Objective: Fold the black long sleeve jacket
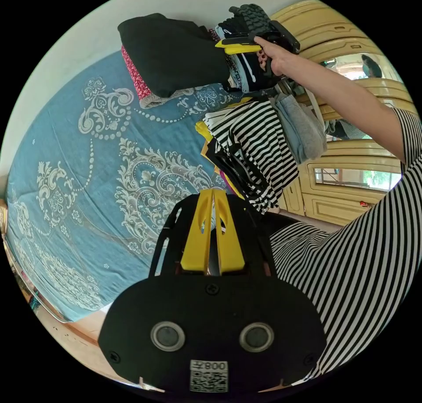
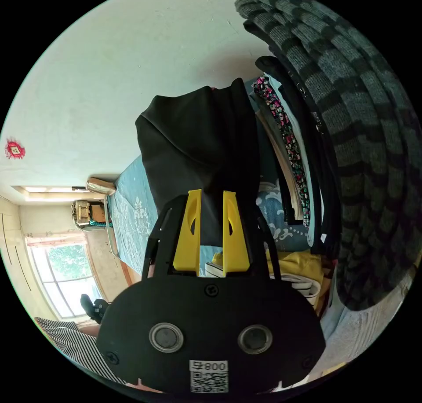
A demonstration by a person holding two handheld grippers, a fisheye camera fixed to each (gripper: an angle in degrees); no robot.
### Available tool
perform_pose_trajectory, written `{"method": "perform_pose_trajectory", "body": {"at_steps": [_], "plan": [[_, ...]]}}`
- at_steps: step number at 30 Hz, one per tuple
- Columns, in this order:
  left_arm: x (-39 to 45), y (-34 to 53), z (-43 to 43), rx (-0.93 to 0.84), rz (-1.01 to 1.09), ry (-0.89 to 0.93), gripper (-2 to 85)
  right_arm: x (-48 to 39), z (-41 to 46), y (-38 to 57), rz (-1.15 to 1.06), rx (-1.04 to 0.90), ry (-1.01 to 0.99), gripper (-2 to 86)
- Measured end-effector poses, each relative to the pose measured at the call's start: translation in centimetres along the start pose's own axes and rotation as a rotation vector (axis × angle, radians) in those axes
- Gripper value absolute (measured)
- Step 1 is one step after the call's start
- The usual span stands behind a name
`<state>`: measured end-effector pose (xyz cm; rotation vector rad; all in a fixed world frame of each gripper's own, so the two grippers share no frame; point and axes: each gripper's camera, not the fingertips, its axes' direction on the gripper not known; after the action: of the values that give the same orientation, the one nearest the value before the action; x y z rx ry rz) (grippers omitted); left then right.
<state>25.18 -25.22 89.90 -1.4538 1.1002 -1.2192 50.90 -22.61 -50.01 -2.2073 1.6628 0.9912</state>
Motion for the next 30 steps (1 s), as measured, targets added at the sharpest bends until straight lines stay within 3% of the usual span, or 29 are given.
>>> {"method": "perform_pose_trajectory", "body": {"at_steps": [5,8,15,19,26,30], "plan": [[-4.8,-2.0,-0.4,0.036,-0.039,0.056,0.3,-1.2,-0.2,-0.2,-0.033,-0.036,-0.045,3.6],[-8.3,-3.3,-1.8,0.090,-0.074,0.069,0.5,-3.3,-1.9,1.5,-0.099,-0.013,-0.197,2.1],[-19.2,-6.6,-8.7,0.450,-0.189,0.285,3.9,-12.1,-4.6,7.6,-0.353,-0.089,-0.383,1.0],[-23.5,-10.5,-10.4,0.492,-0.164,0.325,7.7,-16.2,-4.1,9.9,-0.428,-0.131,-0.367,0.7],[-25.7,-17.7,-11.3,0.483,-0.083,0.211,11.0,-20.6,-2.9,10.4,-0.487,-0.191,-0.281,0.6],[-26.0,-21.8,-10.3,0.378,-0.042,-0.028,9.9,-24.1,-2.3,10.5,-0.571,-0.217,-0.210,0.8]]}}
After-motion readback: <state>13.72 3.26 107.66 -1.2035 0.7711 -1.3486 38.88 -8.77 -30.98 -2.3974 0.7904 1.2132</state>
